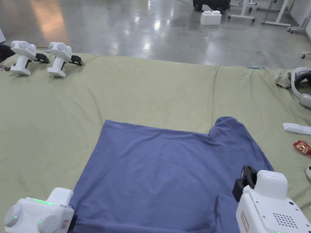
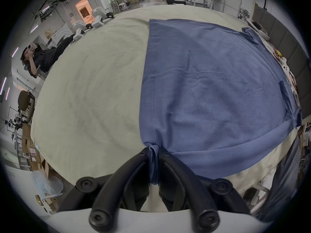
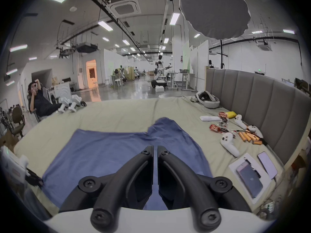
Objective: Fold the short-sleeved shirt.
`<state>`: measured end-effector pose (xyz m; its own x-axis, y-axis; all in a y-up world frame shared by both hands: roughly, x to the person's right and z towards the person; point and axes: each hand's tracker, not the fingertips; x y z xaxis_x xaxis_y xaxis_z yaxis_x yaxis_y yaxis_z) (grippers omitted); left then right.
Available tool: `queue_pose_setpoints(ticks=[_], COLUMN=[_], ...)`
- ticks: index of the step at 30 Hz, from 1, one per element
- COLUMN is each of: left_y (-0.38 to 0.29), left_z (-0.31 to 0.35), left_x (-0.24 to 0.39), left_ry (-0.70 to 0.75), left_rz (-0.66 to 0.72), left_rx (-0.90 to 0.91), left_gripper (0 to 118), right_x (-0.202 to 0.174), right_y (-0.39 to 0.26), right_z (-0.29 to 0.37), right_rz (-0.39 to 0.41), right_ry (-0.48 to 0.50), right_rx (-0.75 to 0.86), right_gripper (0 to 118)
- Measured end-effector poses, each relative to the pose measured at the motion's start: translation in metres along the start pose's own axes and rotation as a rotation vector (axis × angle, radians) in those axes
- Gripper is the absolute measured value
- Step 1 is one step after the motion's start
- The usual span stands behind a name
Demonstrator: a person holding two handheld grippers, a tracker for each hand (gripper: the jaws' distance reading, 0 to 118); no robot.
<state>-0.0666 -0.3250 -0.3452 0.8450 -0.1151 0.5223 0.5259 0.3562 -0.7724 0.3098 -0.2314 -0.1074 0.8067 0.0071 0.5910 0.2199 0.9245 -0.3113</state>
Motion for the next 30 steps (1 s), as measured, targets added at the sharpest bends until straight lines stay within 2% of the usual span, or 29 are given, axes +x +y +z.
queue_pose_setpoints(ticks=[3,4,8,10,16,19,21,26,28,30], left_y=[0.002,-0.004,-0.007,-0.007,-0.006,-0.006,-0.007,-0.008,-0.008,-0.008], left_z=[0.001,0.005,0.017,0.024,0.034,0.026,0.022,0.020,0.021,0.021], left_x=[0.001,-0.011,-0.009,-0.007,-0.007,-0.012,-0.015,-0.011,-0.009,-0.010], left_ry=[-0.017,-0.014,0.000,0.005,0.005,-0.010,-0.015,-0.016,-0.019,-0.025], left_rz=[0.029,0.045,0.061,0.057,0.072,0.088,0.098,0.106,0.111,0.119], left_rx=[0.024,0.027,0.046,0.056,0.070,0.060,0.054,0.048,0.046,0.047], left_gripper=[10,10,10,10,10,10,10,10,10,10], right_x=[0.026,0.036,0.077,0.092,0.122,0.129,0.131,0.130,0.127,0.125], right_y=[-0.006,-0.010,-0.036,-0.051,-0.089,-0.100,-0.104,-0.104,-0.106,-0.105], right_z=[0.000,-0.001,-0.004,-0.003,0.000,-0.007,-0.011,-0.016,-0.017,-0.018], right_rz=[0.067,0.088,0.116,0.137,0.132,0.092,0.045,0.025,0.043,0.019], right_ry=[-0.048,-0.044,0.032,0.003,-0.017,0.003,-0.003,-0.002,0.009,0.050], right_rx=[-0.147,-0.210,-0.456,-0.560,-0.750,-0.802,-0.792,-0.780,-0.774,-0.772], right_gripper=[10,15,57,59,59,59,59,54,45,16])
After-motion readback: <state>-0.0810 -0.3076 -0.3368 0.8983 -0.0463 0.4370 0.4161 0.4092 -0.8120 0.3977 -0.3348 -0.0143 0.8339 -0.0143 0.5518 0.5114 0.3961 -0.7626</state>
